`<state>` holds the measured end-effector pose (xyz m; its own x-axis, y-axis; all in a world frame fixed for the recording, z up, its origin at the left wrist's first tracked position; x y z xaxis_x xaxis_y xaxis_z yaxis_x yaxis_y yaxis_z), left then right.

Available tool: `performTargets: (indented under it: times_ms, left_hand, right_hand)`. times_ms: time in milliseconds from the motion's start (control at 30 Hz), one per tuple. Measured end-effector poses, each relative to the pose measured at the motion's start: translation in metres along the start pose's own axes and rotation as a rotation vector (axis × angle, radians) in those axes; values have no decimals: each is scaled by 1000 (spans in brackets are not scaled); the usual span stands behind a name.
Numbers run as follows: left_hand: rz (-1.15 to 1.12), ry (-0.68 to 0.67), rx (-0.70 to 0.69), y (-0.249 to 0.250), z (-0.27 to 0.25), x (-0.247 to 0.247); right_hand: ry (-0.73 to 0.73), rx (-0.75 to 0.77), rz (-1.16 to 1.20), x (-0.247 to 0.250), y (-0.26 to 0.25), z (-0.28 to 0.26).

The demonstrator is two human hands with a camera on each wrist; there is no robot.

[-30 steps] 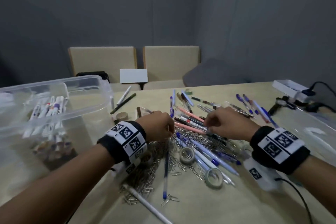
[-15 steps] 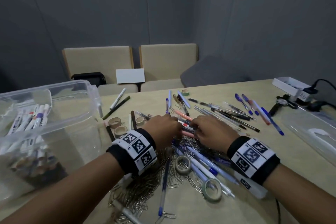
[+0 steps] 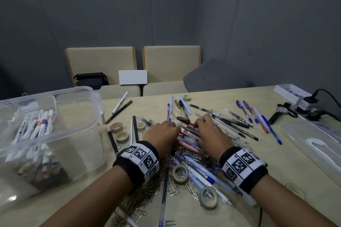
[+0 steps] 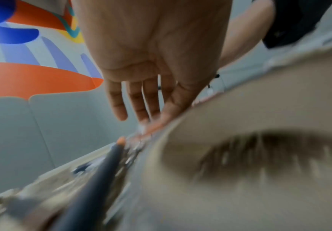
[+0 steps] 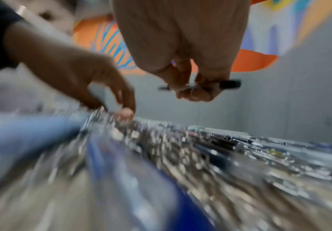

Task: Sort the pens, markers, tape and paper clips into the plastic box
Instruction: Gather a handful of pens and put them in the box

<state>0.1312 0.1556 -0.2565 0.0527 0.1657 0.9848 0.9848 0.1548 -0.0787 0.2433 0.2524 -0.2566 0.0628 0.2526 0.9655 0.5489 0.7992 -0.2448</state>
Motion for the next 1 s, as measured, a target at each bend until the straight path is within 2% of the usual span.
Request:
performTargets:
  times_ms: [100,233,467,767,1000]
  left_hand:
    - [37,9,-16,4,1,7]
    - [-128,-97,-104,6,3,12]
    - [-157,-157,-181,8,8,12]
    - [-168,-83,-71,-32,21,47]
    - [-216,-142,-5,-50,29,49]
  right_hand:
    - [46,-47,82,11,14,3]
    - [25,-105,149,22,33,6]
    - [-134,-148,34,17,30,16]
    - [-235,-33,-126,14,13,37]
    - [-308,-53,-89,21,15,44]
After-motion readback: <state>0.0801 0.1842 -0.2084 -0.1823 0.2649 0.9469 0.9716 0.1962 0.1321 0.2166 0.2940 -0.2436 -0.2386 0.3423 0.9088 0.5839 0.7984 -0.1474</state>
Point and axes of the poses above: each hand's wrist, its own z-axis towards the middle knuckle, its own x-axis out of the back of the hand, y = z × x, the point moved 4 cm from there along z, towards the middle knuckle, and after that the axes turned 14 degrees about -y, right-handed, at the moved point
